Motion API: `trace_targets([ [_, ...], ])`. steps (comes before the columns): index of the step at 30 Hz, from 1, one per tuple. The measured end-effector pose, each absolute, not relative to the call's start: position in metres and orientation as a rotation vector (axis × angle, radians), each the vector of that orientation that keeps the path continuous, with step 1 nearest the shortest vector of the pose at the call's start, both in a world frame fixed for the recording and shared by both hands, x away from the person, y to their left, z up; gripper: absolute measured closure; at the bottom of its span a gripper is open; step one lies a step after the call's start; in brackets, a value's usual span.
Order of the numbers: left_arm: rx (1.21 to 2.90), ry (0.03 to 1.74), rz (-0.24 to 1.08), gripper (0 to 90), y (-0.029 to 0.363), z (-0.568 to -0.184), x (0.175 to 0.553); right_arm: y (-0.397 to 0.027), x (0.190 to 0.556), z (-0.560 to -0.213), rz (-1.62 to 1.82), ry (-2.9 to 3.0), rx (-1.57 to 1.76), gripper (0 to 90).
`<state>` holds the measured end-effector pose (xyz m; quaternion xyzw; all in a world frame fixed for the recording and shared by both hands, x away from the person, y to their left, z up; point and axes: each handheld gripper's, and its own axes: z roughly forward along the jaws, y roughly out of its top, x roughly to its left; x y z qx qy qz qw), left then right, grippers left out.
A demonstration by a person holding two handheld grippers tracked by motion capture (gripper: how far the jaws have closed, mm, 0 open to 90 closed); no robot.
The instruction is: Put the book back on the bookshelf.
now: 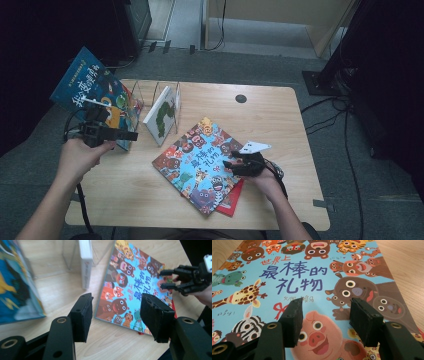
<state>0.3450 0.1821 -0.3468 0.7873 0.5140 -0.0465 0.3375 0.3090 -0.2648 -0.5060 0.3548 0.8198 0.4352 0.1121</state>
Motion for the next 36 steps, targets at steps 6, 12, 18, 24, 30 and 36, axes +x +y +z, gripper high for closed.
trace_targets([
  [6, 2.070, 1.326, -0.168, 44.2, 0.169, -0.367, 0.344, -0.264, 0.309, -0.506, 1.275, 2.405, 1.031, 44.7],
  [12, 2.105, 1.325, -0.198, 43.9, 0.156, -0.384, 0.344, -0.264, 0.309, -0.506, 1.271, 2.405, 1.027, 44.7],
  [18, 2.137, 1.309, -0.234, 43.8, 0.142, -0.403, 0.345, -0.264, 0.309, -0.506, 1.270, 2.405, 1.025, 44.7],
  [24, 2.155, 1.287, -0.257, 43.8, 0.129, -0.416, 0.344, -0.264, 0.308, -0.506, 1.269, 2.404, 1.021, 44.7],
  [30, 2.153, 1.278, -0.280, 43.8, 0.119, -0.428, 0.343, -0.265, 0.309, -0.506, 1.277, 2.402, 1.037, 46.9],
  [36, 2.152, 1.278, -0.272, 43.9, 0.108, -0.447, 0.340, -0.265, 0.309, -0.506, 1.271, 2.400, 1.040, 47.6],
])
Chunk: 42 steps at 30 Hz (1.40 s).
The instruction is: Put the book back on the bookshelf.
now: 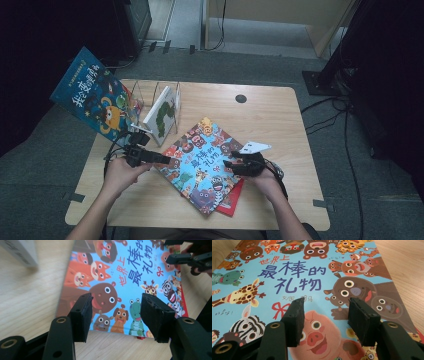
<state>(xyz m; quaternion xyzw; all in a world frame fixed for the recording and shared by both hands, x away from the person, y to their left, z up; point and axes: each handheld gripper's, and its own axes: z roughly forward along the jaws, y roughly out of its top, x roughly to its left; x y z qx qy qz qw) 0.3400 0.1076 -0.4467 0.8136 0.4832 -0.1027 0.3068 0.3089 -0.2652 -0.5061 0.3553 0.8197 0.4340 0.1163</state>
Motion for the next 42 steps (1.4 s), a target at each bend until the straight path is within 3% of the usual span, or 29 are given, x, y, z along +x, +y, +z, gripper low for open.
trace_targets([
  [10, 2.206, 1.254, -0.271, 44.1, 0.096, -0.469, 0.338, -0.266, 0.308, -0.507, 1.280, 2.386, 1.037, 48.5],
  [28, 2.184, 1.193, -0.201, 42.9, 0.098, -0.474, 0.329, -0.263, 0.308, -0.506, 1.263, 2.362, 1.097, 50.2],
  [32, 2.140, 1.214, -0.237, 38.0, 0.094, -0.475, 0.333, -0.263, 0.308, -0.505, 1.255, 2.358, 1.109, 52.0],
  [39, 2.172, 1.210, -0.184, 53.7, 0.091, -0.474, 0.338, -0.263, 0.308, -0.505, 1.252, 2.353, 1.119, 53.4],
  [42, 2.178, 1.219, -0.185, 54.8, 0.096, -0.473, 0.340, -0.264, 0.309, -0.505, 1.275, 2.353, 1.139, 53.3],
])
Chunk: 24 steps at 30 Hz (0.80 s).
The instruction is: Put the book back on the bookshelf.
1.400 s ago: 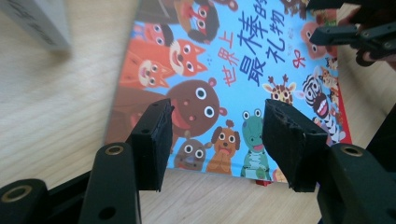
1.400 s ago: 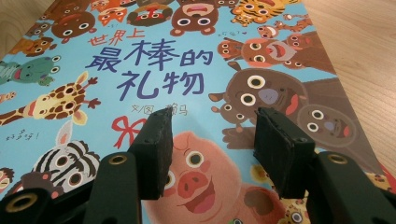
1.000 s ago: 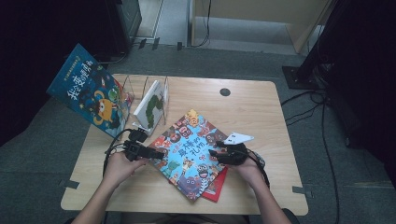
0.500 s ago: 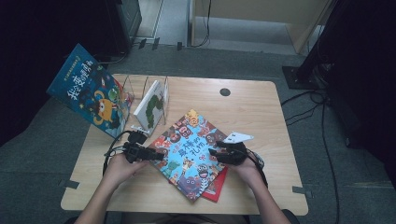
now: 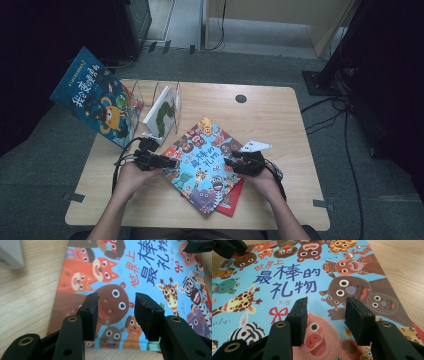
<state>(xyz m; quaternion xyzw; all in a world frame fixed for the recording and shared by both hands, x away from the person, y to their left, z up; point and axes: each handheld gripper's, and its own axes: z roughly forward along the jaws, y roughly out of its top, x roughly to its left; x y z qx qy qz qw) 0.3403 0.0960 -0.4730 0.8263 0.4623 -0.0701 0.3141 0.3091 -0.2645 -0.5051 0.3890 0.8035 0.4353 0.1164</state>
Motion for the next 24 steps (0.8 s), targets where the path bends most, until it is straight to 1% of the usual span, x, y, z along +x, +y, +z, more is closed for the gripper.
trace_targets([
  [2, 2.175, 1.222, -0.172, 52.5, 0.101, -0.472, 0.342, -0.265, 0.308, -0.505, 1.268, 2.358, 1.136, 53.4],
  [10, 2.119, 1.263, -0.139, 49.6, 0.124, -0.468, 0.348, -0.275, 0.304, -0.503, 1.243, 2.348, 1.172, 56.8],
  [13, 2.114, 1.283, -0.117, 49.2, 0.132, -0.467, 0.351, -0.280, 0.302, -0.503, 1.241, 2.339, 1.178, 56.7],
  [21, 2.142, 1.259, -0.119, 47.9, 0.128, -0.475, 0.360, -0.291, 0.297, -0.503, 1.222, 2.317, 1.198, 57.9],
  [24, 2.163, 1.262, -0.144, 47.2, 0.125, -0.480, 0.364, -0.296, 0.295, -0.503, 1.213, 2.309, 1.201, 58.6],
])
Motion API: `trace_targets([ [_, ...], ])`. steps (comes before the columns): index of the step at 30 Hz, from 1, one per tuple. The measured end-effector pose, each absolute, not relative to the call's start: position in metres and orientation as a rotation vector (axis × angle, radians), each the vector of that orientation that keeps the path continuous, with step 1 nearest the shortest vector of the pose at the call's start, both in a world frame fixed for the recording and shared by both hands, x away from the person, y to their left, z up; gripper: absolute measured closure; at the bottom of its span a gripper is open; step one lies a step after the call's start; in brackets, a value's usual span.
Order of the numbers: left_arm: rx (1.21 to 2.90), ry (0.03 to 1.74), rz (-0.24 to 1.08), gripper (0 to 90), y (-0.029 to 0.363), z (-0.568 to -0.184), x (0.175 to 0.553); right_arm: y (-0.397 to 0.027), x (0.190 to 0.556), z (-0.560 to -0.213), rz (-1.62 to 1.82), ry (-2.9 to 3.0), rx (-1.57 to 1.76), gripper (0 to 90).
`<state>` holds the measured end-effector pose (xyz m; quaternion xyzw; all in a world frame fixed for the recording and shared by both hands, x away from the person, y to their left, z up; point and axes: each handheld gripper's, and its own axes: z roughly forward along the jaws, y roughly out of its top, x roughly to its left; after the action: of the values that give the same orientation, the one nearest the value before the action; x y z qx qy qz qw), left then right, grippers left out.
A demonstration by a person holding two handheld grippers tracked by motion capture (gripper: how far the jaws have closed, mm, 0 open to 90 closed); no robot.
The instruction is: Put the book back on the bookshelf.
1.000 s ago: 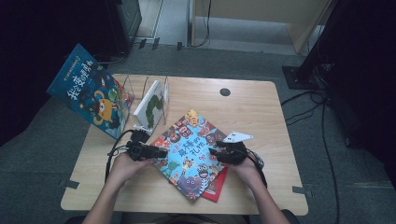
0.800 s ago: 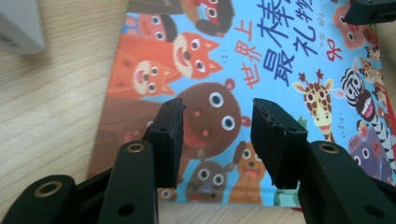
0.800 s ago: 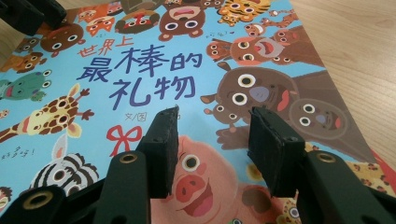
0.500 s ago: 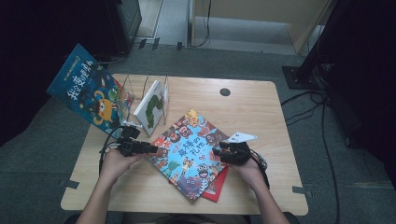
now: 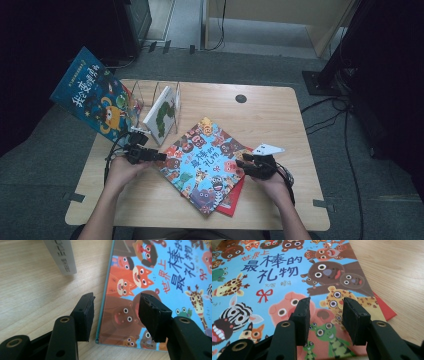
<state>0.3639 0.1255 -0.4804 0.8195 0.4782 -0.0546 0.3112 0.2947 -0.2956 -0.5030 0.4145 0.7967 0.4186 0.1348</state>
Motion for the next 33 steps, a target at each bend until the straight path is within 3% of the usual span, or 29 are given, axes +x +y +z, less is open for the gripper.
trace_targets([
  [24, 2.254, 1.221, -0.230, 43.4, 0.098, -0.487, 0.362, -0.332, 0.276, -0.505, 1.193, 2.291, 1.241, 63.7],
  [33, 2.204, 1.256, -0.252, 42.2, 0.091, -0.489, 0.351, -0.334, 0.276, -0.505, 1.202, 2.286, 1.258, 65.2],
])
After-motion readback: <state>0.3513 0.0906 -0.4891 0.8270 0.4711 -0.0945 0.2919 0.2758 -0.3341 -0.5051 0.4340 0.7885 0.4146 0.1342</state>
